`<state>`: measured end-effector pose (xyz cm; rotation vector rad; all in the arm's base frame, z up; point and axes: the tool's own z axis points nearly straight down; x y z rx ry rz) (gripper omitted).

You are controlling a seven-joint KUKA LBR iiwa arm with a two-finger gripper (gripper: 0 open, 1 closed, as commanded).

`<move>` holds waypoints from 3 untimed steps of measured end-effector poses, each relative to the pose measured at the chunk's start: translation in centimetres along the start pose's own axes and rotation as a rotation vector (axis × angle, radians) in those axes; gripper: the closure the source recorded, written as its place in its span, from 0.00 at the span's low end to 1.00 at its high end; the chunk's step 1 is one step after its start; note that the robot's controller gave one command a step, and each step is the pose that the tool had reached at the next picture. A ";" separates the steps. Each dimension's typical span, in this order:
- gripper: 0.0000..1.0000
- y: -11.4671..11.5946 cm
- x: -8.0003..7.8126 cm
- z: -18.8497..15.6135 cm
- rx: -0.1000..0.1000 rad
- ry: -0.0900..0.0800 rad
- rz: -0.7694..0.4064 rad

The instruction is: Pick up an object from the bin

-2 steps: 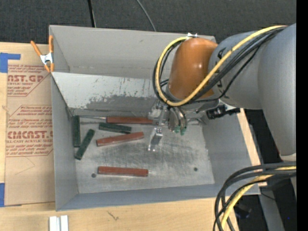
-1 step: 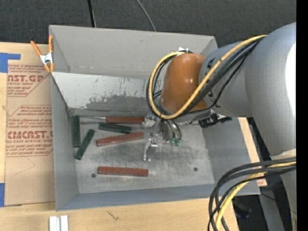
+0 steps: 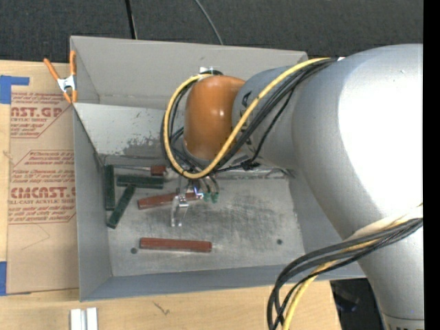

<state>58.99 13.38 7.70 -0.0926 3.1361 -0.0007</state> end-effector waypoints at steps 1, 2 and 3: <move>1.00 4.8 -1.7 0.2 -0.009 -0.029 0.083; 1.00 4.0 -1.1 0.2 -0.017 -0.027 0.147; 1.00 4.9 -2.0 -7.1 -0.003 -0.007 0.082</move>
Offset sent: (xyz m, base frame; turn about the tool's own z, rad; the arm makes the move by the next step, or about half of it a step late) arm 0.0000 0.0000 0.0000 0.0000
